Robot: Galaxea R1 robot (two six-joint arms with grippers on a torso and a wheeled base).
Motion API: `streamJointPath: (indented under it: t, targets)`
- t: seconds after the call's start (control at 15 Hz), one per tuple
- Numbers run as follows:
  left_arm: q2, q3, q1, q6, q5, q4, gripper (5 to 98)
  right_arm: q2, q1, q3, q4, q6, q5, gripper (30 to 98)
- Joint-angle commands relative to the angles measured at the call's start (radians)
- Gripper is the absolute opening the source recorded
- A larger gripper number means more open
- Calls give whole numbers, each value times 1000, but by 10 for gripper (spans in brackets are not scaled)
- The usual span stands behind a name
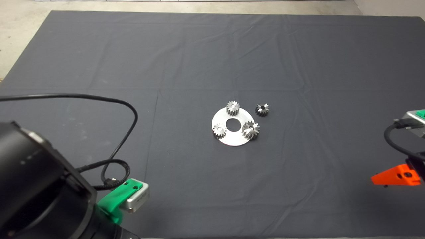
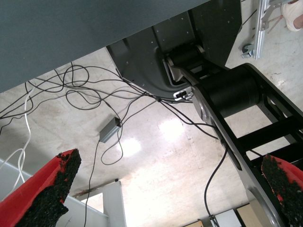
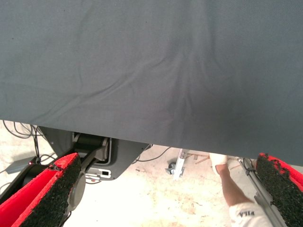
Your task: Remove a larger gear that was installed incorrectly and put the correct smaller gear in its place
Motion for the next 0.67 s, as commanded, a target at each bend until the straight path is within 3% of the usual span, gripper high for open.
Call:
streamJointPath:
  t: [0.0,0.4,0.6]
  targets:
    - [-8,11,-11,-15,8,-9,982,22,13,3,27,-2,-26,979]
    - [-11,14,-11,-35,8,-11,982,48,13,2,24,-4,-31,978]
    - [-10,14,-11,-35,7,-12,982,185,13,-62,13,-11,-32,978]
